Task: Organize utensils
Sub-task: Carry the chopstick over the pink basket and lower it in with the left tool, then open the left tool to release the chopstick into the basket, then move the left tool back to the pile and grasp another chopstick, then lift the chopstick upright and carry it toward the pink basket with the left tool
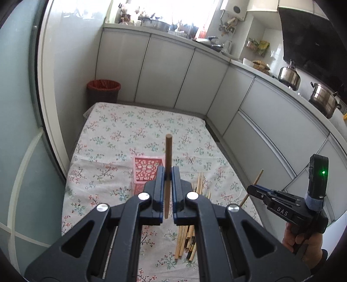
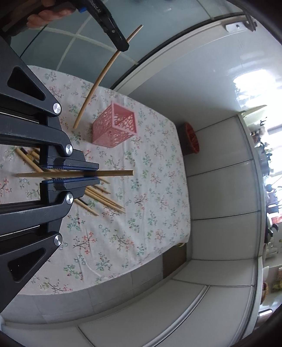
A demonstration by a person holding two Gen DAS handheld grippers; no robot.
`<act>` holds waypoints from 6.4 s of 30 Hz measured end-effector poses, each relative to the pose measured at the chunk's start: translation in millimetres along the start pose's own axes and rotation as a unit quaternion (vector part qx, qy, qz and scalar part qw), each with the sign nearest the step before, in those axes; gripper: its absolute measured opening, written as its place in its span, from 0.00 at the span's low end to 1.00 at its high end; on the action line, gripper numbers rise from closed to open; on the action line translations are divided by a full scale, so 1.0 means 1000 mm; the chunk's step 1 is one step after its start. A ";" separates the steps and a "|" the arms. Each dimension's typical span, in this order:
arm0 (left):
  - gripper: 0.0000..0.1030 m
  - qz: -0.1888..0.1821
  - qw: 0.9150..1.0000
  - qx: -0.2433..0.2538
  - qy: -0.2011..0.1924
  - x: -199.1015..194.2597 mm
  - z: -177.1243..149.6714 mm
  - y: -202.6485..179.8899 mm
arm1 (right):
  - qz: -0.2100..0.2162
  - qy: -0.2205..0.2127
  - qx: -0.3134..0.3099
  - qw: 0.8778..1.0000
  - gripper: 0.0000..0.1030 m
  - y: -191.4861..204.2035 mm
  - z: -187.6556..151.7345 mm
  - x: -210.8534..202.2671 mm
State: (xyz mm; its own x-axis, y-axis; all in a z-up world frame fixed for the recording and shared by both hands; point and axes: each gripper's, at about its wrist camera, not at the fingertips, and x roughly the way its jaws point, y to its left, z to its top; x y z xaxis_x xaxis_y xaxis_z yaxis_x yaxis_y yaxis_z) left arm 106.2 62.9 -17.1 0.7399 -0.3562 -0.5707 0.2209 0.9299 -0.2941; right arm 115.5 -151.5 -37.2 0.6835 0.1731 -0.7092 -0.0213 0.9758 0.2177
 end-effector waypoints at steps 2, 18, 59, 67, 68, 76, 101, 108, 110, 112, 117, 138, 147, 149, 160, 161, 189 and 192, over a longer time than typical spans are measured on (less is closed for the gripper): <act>0.06 -0.003 0.999 -0.002 -0.034 -0.011 0.007 0.000 | 0.005 -0.024 -0.003 1.000 0.06 0.007 0.008 -0.009; 0.06 0.050 0.994 0.018 -0.100 0.018 0.051 0.006 | 0.050 -0.110 -0.025 0.992 0.06 0.060 0.080 -0.019; 0.07 0.062 0.994 0.027 0.080 0.123 0.059 0.025 | 0.078 0.021 -0.016 0.997 0.06 0.070 0.107 0.133; 0.40 0.060 0.996 0.020 0.057 0.105 0.062 0.018 | 0.087 -0.003 0.011 0.996 0.41 0.055 0.112 0.105; 0.46 0.063 0.996 0.017 0.058 0.100 0.061 0.016 | 0.085 -0.006 0.012 0.996 0.41 0.052 0.112 0.098; 0.72 0.060 0.995 0.010 0.085 0.079 0.035 -0.003 | 0.044 -0.001 0.022 0.999 0.58 0.016 0.086 0.058; 0.52 0.060 0.963 0.073 0.253 0.182 -0.072 -0.075 | -0.069 0.135 0.075 0.986 0.76 -0.097 -0.003 0.082; 0.23 0.063 0.959 0.063 0.268 0.222 -0.077 -0.080 | -0.082 0.149 0.102 0.980 0.76 -0.122 -0.008 0.087; 0.20 0.067 0.960 0.064 0.266 0.232 -0.077 -0.081 | -0.083 0.153 0.103 0.979 0.76 -0.125 -0.009 0.089; 0.20 0.070 0.960 0.064 0.264 0.242 -0.078 -0.081 | -0.081 0.159 0.105 0.978 0.76 -0.126 -0.011 0.091; 0.16 0.076 0.958 0.052 0.272 0.262 -0.080 -0.076 | -0.080 0.172 0.100 0.977 0.76 -0.127 -0.015 0.100; 0.06 0.044 0.966 0.083 0.242 0.208 -0.067 -0.086 | -0.085 0.202 0.101 0.970 0.76 -0.124 -0.021 0.124; 0.06 0.020 0.976 0.081 0.202 0.144 -0.053 -0.063 | -0.079 0.208 0.092 0.971 0.76 -0.103 -0.022 0.147; 0.06 0.018 0.977 0.080 0.195 0.132 -0.052 -0.057 | -0.078 0.206 0.095 0.971 0.76 -0.100 -0.021 0.153; 0.06 0.018 0.981 0.072 0.181 0.111 -0.050 -0.034 | -0.094 0.205 0.114 0.968 0.36 -0.089 -0.016 0.191; 0.06 0.018 0.981 0.071 0.181 0.110 -0.049 -0.032 | -0.100 0.196 0.110 0.969 0.35 -0.087 -0.015 0.191; 0.06 0.022 0.990 0.052 0.128 0.076 -0.037 -0.014 | -0.023 0.116 0.030 0.992 0.05 -0.059 -0.003 0.095; 0.06 0.021 0.992 0.052 0.109 0.066 -0.032 -0.016 | -0.009 0.087 0.019 0.996 0.05 -0.049 0.000 0.070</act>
State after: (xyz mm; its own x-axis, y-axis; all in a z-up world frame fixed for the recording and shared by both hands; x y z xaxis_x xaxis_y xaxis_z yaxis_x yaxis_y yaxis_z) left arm 131.1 22.0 -74.8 0.5963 -0.3182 -0.7370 0.2655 0.9446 -0.1931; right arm 164.6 -186.9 -97.0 0.5471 0.1786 -0.8178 0.0204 0.9738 0.2264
